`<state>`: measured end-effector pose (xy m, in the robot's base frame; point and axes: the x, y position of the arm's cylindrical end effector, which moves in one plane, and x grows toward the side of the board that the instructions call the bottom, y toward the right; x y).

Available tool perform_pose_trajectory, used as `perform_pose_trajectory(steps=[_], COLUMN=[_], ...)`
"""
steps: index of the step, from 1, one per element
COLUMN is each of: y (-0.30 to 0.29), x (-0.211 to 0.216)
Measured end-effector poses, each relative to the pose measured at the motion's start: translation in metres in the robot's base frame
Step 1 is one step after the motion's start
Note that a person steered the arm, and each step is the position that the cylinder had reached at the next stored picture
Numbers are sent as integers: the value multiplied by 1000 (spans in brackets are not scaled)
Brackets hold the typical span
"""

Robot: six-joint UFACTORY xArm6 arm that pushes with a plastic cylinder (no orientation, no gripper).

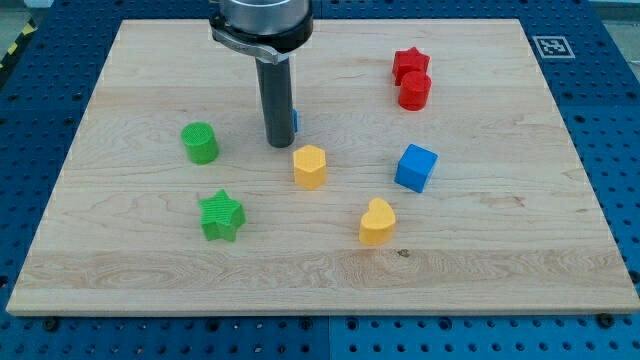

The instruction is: Slide the red star along with red circle a bit down

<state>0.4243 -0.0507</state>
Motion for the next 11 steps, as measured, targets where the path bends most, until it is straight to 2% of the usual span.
perform_pose_trajectory(steps=[2, 3, 6, 8, 10, 11], y=[62, 64, 55, 135, 153, 179], x=[3, -22, -162, -163, -113, -102])
